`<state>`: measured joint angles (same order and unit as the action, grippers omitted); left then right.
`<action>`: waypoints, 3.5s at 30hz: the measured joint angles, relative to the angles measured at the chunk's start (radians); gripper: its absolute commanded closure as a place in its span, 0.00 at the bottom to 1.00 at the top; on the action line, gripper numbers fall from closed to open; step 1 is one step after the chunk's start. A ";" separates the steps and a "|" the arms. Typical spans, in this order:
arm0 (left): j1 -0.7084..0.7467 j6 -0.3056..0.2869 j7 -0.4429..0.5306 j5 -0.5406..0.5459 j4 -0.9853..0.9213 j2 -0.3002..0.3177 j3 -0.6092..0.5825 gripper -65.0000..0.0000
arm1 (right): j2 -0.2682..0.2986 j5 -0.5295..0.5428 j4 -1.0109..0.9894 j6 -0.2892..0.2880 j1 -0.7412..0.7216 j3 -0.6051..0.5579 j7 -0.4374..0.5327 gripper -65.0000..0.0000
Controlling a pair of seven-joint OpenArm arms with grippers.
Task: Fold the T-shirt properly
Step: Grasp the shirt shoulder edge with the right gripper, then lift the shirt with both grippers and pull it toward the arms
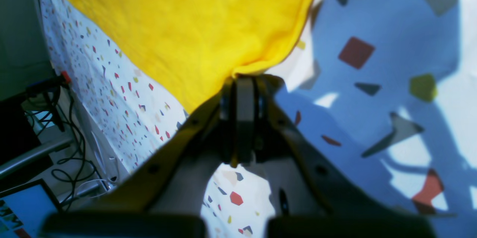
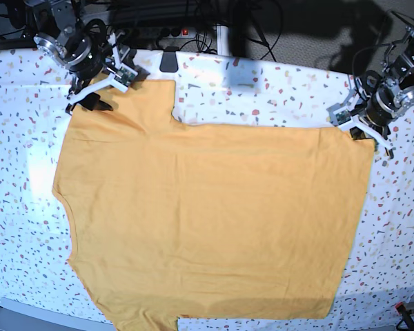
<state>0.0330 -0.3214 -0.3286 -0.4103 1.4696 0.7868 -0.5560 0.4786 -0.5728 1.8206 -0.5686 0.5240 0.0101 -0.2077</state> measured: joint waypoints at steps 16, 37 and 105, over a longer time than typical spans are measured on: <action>0.000 0.000 -0.001 0.000 0.000 0.000 0.000 1.00 | 0.001 0.067 -0.002 0.008 0.003 0.002 -0.052 1.00; -0.014 -0.019 -0.008 -0.061 0.011 0.000 0.000 1.00 | 0.011 0.254 0.092 0.071 -0.114 0.002 -0.192 1.00; -0.581 0.008 0.072 0.211 -0.460 -0.275 -0.006 1.00 | -0.004 0.550 -0.544 -0.095 -0.889 0.000 -0.240 1.00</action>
<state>-0.5476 -0.3134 -0.2565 -0.1993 1.0092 0.5114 -0.5617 0.4744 -0.0231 1.2762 -0.6632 -0.3649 0.0105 -0.4473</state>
